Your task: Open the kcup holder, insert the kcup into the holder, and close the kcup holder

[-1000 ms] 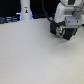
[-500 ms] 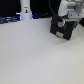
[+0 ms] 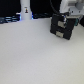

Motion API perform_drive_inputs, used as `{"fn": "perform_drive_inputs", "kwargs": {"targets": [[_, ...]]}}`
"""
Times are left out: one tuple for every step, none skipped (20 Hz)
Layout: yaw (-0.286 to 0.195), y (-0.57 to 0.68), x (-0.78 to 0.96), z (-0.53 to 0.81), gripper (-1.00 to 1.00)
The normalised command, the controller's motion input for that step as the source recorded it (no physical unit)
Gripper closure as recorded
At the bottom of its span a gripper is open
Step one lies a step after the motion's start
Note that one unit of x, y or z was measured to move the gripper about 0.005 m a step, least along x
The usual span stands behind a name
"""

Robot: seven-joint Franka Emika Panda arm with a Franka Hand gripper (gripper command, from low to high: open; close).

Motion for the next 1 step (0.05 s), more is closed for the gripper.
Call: {"fn": "perform_drive_inputs", "kwargs": {"targets": [[-0.011, 0.36, -0.02, 0.70, -1.00]]}}
